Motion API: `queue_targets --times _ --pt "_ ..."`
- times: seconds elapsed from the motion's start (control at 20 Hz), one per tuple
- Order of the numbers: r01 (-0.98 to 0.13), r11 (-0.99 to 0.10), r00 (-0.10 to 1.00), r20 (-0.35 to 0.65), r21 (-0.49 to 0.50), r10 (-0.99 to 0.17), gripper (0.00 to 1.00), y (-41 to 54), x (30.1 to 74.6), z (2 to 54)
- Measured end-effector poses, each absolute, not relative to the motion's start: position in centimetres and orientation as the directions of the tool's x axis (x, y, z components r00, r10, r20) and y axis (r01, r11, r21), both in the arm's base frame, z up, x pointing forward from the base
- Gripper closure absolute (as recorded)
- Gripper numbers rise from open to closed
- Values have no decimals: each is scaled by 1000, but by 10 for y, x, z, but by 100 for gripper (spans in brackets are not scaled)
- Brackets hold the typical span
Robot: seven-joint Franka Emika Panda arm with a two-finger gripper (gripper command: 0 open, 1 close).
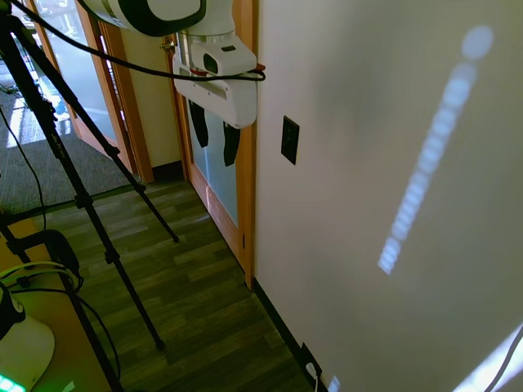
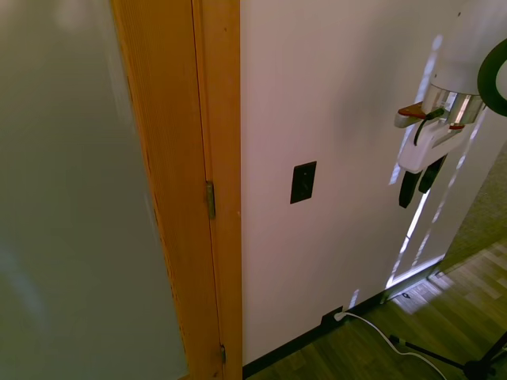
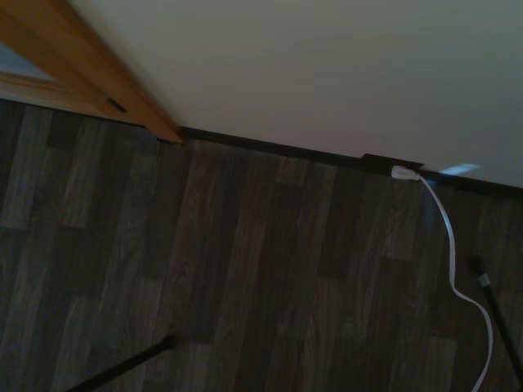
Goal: Turn on the light
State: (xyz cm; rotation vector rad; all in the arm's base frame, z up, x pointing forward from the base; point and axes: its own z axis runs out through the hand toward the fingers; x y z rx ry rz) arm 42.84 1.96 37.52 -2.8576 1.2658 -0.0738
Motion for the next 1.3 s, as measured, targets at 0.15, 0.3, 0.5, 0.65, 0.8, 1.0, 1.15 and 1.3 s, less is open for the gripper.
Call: queue_targets --times 0.15,0.3,0.5,0.65,0.8,1.0,1.15,1.3 --pt "-742 -670 669 45 -33 -742 0 21 429 374" --pt "-760 -646 635 126 -80 -762 0 41 445 368" --pt "-791 -594 564 201 -147 -801 0 64 477 338" --pt "-801 -557 503 256 -221 -825 0 79 506 323" --pt "-815 -522 449 294 -254 -844 0 87 539 309" --pt "-815 -502 412 319 -289 -853 100 87 577 285" --pt "-809 -499 391 350 -311 -851 100 92 590 274" --pt "-809 -494 379 361 -319 -852 100 99 590 267"
